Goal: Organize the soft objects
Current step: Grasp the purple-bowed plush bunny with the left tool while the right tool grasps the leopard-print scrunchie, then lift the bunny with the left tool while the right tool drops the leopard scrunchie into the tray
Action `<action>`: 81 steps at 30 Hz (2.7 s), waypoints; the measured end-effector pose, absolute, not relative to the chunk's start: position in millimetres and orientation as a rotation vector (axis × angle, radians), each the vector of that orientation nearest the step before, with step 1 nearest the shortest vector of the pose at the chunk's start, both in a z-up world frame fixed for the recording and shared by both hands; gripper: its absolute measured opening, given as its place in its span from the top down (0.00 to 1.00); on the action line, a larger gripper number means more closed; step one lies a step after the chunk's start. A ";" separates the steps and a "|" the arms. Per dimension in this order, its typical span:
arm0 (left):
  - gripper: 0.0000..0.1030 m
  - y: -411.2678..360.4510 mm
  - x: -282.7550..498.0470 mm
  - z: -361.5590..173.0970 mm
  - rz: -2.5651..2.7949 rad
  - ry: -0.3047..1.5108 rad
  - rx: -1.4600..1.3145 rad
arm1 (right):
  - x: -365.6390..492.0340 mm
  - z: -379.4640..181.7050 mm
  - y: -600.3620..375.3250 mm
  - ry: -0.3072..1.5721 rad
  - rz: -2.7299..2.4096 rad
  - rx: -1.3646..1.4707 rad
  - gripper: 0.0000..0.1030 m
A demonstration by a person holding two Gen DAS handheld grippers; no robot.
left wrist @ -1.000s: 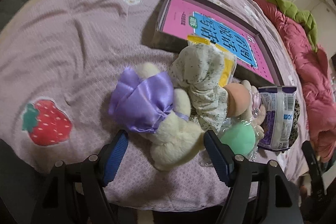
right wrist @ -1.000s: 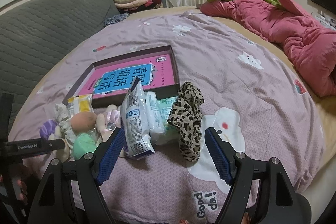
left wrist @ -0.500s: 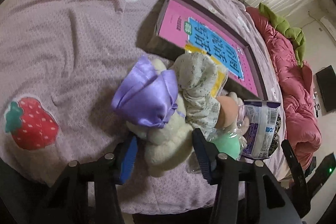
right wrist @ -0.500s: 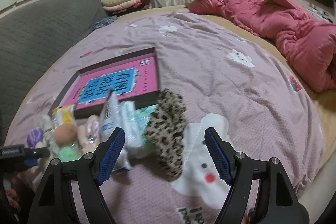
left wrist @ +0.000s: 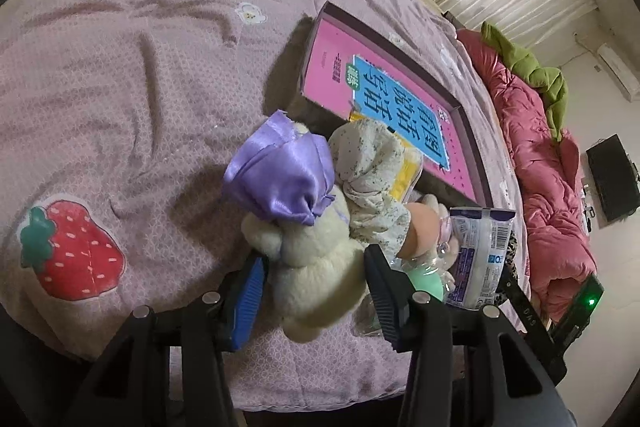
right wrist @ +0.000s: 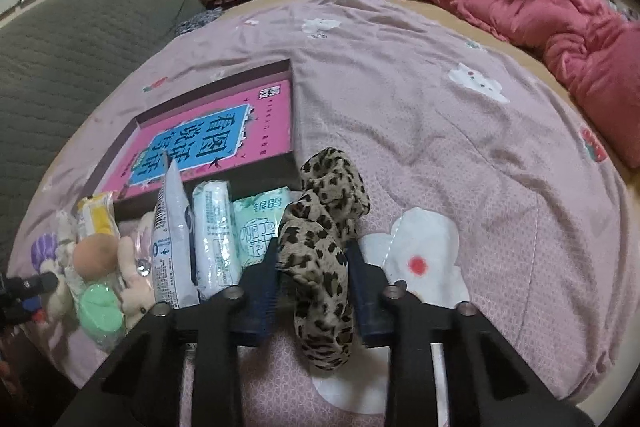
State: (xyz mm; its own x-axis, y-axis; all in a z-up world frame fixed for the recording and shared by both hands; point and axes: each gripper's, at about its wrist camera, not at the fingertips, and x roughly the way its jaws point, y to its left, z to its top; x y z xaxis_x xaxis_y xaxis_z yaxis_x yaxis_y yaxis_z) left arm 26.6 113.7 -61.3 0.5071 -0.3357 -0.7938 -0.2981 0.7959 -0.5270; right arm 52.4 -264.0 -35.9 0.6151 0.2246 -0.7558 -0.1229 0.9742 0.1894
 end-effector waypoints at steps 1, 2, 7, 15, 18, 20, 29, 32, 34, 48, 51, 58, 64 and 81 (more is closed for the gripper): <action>0.52 114.8 25.6 -60.9 -0.026 1.059 -0.686 | 50.7 -33.8 -263.5 0.879 0.207 0.119 0.75; 0.52 116.0 24.8 -60.8 -0.031 1.060 -0.690 | 48.9 -31.8 -262.5 0.873 0.215 0.113 0.75; 0.52 119.0 22.8 -64.6 -0.027 1.080 -0.704 | 44.0 -27.5 -257.4 0.860 0.232 0.091 0.76; 0.52 128.1 22.4 -62.3 0.008 1.088 -0.720 | 39.8 -23.4 -257.5 0.860 0.237 0.081 0.78; 0.49 131.0 24.6 -62.6 0.019 1.092 -0.713 | 38.8 -22.5 -256.0 0.858 0.244 0.074 0.78; 0.49 131.9 28.3 -64.2 0.021 1.094 -0.723 | 38.8 -22.0 -254.9 0.855 0.250 0.073 0.78; 0.49 146.8 46.2 -80.7 0.031 1.123 -0.855 | 39.7 -22.7 -253.8 0.859 0.248 0.062 0.78; 0.59 155.5 46.8 -81.8 0.047 1.107 -0.850 | 39.4 -22.8 -254.8 0.860 0.246 0.062 0.78; 0.61 159.4 43.2 -82.6 0.029 1.092 -0.876 | 39.3 -22.5 -254.8 0.858 0.244 0.063 0.78; 0.84 144.4 32.9 -56.4 -0.049 1.047 -0.789 | 30.9 -11.9 -252.6 0.819 0.249 0.046 0.78; 0.84 146.7 34.4 -59.2 -0.033 1.049 -0.794 | 29.2 -10.5 -252.0 0.813 0.247 0.048 0.78; 0.82 150.8 49.0 -63.2 -0.030 1.049 -0.821 | 27.7 -10.6 -252.9 0.814 0.246 0.049 0.78; 0.78 153.9 60.2 -72.5 -0.005 1.069 -0.828 | 29.1 -12.3 -254.3 0.827 0.240 0.052 0.78; 0.84 141.7 46.7 -41.0 -0.056 1.001 -0.691 | 23.0 4.5 -245.4 0.779 0.257 0.003 0.78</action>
State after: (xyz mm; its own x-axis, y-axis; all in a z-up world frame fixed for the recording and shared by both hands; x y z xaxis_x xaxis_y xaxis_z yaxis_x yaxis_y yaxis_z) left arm 46.7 141.7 -41.0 0.5569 -0.3485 -0.7539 -0.2620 0.7876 -0.5576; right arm 23.0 -245.4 4.5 0.6819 0.2306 -0.6942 -0.2283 0.9687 0.0976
